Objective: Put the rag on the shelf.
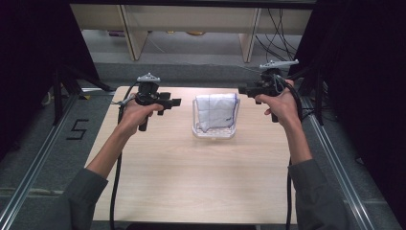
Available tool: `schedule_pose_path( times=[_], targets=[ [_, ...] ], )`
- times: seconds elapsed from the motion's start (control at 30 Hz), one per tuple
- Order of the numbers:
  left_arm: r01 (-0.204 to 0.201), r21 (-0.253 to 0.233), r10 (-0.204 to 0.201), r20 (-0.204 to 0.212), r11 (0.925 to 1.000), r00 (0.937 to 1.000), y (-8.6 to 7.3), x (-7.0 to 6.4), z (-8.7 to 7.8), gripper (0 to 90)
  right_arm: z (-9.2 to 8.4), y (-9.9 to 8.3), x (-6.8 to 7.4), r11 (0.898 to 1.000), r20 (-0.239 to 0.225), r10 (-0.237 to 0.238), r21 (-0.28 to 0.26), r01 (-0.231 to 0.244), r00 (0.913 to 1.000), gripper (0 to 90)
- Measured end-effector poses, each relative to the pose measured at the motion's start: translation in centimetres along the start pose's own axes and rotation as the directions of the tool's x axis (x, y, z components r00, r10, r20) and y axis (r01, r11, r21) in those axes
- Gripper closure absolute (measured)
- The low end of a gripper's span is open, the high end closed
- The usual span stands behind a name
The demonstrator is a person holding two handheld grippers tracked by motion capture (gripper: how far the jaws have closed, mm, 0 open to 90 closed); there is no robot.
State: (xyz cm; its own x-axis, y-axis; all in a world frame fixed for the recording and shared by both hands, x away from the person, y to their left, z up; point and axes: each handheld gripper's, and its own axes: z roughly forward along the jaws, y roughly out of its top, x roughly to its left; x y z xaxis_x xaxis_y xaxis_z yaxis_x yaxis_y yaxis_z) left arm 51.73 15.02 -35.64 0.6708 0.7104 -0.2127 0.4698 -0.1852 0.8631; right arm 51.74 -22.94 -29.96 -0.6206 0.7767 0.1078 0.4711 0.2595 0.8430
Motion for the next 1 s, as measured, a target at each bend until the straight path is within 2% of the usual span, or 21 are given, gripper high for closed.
schedule_pose_path(
  times=[0.07, 0.2, 0.27, 0.37, 0.4, 0.47, 0.5, 0.53, 0.57, 0.6, 0.63, 0.73, 0.77, 0.83, 1.0],
  targets=[
    [0.002, -0.009, -0.002, -0.001, 1.0000, 1.0000, -0.3, -0.3, -0.1, 39.8, -0.1, -0.3, 0.3, 1.000, -0.009, -0.008, -0.009, 0.008, 0.9999, 51.3],
    [-0.014, 0.016, 0.014, 0.015, 0.9998, 0.9998, -0.7, -0.8, -0.2, 36.8, -0.2, -0.7, 0.5, 1.000, -0.012, -0.023, -0.018, 0.023, 0.9997, 50.4],
    [-0.012, 0.007, 0.012, 0.028, 0.9999, 0.9995, -0.9, -1.2, -0.3, 36.1, -0.3, -1.0, 0.9, 1.000, -0.014, -0.003, -0.020, 0.003, 0.9999, 49.7],
    [-0.013, 0.004, 0.013, 0.053, 0.9999, 0.9985, -1.3, -1.9, -0.5, 34.9, -0.4, -1.4, 1.2, 1.000, -0.014, -0.014, -0.016, 0.013, 0.9998, 48.3],
    [-0.019, 0.002, 0.019, 0.049, 0.9998, 0.9986, -1.4, -2.1, -0.6, 34.7, -0.4, -1.6, 1.1, 0.999, -0.020, -0.032, -0.025, 0.031, 0.9993, 48.4],
    [-0.028, 0.012, 0.027, 0.063, 0.9995, 0.9977, -1.6, -2.5, -0.6, 34.7, -0.7, -1.8, 1.5, 0.999, -0.015, -0.016, -0.028, 0.015, 0.9998, 48.2],
    [-0.027, 0.003, 0.027, 0.057, 0.9996, 0.9980, -1.8, -2.7, -0.6, 34.8, -0.6, -2.0, 1.4, 0.998, -0.015, -0.045, -0.036, 0.044, 0.9989, 47.5],
    [-0.029, 0.009, 0.028, 0.072, 0.9995, 0.9970, -1.9, -2.9, -0.6, 34.8, -0.7, -2.1, 1.7, 1.000, -0.032, -0.018, -0.022, 0.017, 0.9993, 47.3],
    [-0.033, 0.009, 0.033, 0.076, 0.9994, 0.9966, -2.0, -3.0, -0.6, 34.8, -0.8, -2.3, 1.9, 1.000, -0.029, -0.017, -0.020, 0.016, 0.9994, 47.3],
    [-0.034, 0.008, 0.033, 0.082, 0.9994, 0.9961, -2.1, -3.2, -0.7, 34.8, -0.7, -2.4, 1.9, 0.999, -0.024, -0.039, -0.032, 0.038, 0.9989, 47.1],
    [-0.033, 0.006, 0.033, 0.083, 0.9994, 0.9960, -2.2, -3.4, -0.7, 34.7, -0.9, -2.5, 2.0, 0.999, -0.031, -0.025, -0.020, 0.025, 0.9992, 47.1],
    [-0.042, 0.008, 0.041, 0.105, 0.9991, 0.9936, -2.5, -3.9, -0.8, 34.3, -1.0, -2.9, 2.2, 0.999, -0.026, -0.042, -0.017, 0.042, 0.9988, 47.1],
    [-0.049, 0.008, 0.048, 0.103, 0.9988, 0.9935, -2.7, -4.1, -0.9, 34.1, -1.0, -3.0, 2.3, 0.999, -0.032, -0.038, -0.016, 0.038, 0.9988, 47.1],
    [-0.045, 0.003, 0.044, 0.128, 0.9990, 0.9908, -2.9, -4.4, -0.9, 34.1, -1.0, -3.4, 2.4, 0.999, -0.043, -0.040, -0.022, 0.039, 0.9982, 46.7],
    [-0.053, 0.007, 0.052, 0.137, 0.9986, 0.9893, -3.5, -4.8, -1.0, 32.7, -1.0, -3.9, 2.9, 0.999, -0.054, -0.046, -0.024, 0.045, 0.9975, 46.2]
  ],
)
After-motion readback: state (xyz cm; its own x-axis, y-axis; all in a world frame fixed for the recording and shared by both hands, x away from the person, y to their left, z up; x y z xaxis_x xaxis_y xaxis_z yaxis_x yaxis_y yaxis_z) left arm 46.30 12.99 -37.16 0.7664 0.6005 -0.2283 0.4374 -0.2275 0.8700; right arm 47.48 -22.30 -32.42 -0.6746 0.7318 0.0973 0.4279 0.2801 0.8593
